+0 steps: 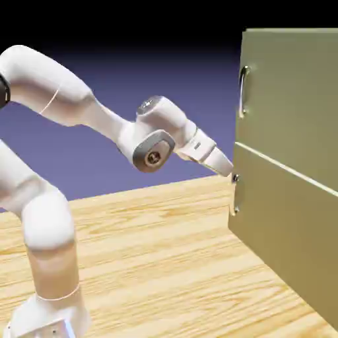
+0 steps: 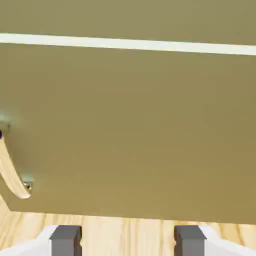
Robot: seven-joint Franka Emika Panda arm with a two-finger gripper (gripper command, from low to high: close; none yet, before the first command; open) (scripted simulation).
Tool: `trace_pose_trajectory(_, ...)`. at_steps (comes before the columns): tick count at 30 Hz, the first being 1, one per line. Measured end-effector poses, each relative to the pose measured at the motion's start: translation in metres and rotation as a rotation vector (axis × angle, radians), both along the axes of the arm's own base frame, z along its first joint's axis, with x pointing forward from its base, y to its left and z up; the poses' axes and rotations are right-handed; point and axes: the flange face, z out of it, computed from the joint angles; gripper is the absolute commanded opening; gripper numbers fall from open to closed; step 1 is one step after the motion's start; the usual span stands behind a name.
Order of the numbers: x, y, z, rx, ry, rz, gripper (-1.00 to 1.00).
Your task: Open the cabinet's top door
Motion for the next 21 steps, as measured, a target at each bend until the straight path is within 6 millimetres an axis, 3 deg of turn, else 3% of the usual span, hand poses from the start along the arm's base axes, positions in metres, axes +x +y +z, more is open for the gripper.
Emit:
trace_pose_trajectory(11,0.004,-0.015,0.082,0.445,-0.209,-0.371,0.00)
trace_pose_trajectory(21,0.001,-0.006,0.136,0.890,-0.375,-0.606,0.00)
